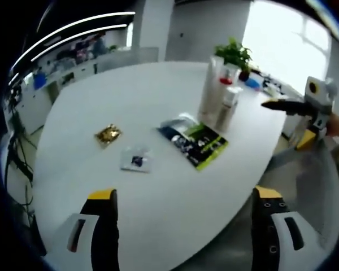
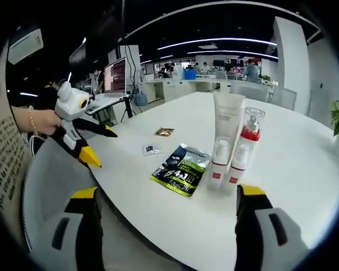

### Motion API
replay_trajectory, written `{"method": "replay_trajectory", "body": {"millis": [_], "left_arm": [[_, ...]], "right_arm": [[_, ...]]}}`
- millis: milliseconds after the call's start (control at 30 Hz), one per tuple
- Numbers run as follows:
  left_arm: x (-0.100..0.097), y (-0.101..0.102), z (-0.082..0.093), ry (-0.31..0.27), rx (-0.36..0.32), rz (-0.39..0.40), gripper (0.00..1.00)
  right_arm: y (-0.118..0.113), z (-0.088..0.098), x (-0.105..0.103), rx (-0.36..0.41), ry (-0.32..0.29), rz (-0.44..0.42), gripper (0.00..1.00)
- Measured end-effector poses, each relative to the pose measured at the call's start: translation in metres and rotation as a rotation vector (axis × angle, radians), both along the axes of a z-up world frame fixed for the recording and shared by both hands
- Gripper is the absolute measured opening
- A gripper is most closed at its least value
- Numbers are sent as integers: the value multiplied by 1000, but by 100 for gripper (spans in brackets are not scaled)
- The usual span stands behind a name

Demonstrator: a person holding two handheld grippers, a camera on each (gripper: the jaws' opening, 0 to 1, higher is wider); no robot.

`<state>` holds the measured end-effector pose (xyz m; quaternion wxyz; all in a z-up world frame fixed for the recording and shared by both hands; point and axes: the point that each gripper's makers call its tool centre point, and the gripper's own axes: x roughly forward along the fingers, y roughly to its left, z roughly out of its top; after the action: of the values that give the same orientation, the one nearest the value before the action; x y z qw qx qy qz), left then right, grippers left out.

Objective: Arrange the skincare products in the storage area until every visible bottle or jar stands upright without overlapping.

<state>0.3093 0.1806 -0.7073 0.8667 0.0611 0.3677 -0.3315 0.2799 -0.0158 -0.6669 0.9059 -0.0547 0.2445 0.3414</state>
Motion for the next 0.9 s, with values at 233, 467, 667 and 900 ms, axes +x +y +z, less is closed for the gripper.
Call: {"method": "replay_trajectory", "body": {"millis": [233,467,667,900], "left_arm": [[23,-2,-10,8,57,-31,95],[43,-4,-22,35,134,-60,93],[60,-3,-33,57,179,-81,90],[76,0,-52,95,247,-113,85]], "right_arm": [[-4,0,2,12,6,-26,100],[-5,-2,3,-3,12,-31,100],[-5,-6,3,-32,14,-25,99],[-9,-6,5,-22,20,-44,99]]}}
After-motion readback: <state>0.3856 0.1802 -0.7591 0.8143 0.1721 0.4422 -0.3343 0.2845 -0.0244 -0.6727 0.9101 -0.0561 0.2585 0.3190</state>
